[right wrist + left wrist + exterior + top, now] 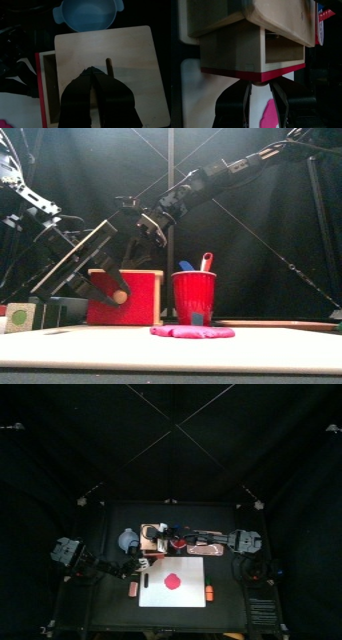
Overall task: Get the cutter from the drawer then cut the dough then place the extra dough in the bowl
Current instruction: Open the drawer
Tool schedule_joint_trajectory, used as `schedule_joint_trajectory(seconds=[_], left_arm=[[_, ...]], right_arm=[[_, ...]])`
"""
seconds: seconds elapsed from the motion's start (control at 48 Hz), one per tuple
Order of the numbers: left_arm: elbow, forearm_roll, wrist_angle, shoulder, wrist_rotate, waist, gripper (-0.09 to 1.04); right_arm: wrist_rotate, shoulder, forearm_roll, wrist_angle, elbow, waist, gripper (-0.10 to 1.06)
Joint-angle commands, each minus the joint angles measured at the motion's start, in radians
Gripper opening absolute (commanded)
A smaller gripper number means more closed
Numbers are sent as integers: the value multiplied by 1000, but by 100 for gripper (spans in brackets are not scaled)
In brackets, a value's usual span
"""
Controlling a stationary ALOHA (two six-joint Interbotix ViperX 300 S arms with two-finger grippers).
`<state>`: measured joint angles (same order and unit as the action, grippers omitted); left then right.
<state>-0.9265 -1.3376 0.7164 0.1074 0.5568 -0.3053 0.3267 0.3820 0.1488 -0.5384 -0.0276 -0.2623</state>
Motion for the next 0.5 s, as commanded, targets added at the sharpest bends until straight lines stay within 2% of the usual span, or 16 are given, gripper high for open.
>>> schedule_joint_trajectory(seconds=[0.021, 0.5], left_arm=[[15, 2, -6, 2, -3, -40, 53], [-8, -32, -2, -12, -26, -78, 53]], right_arm=[[-2, 8, 2, -5, 3, 0, 7], [-3, 15, 5, -5, 0, -5, 7]])
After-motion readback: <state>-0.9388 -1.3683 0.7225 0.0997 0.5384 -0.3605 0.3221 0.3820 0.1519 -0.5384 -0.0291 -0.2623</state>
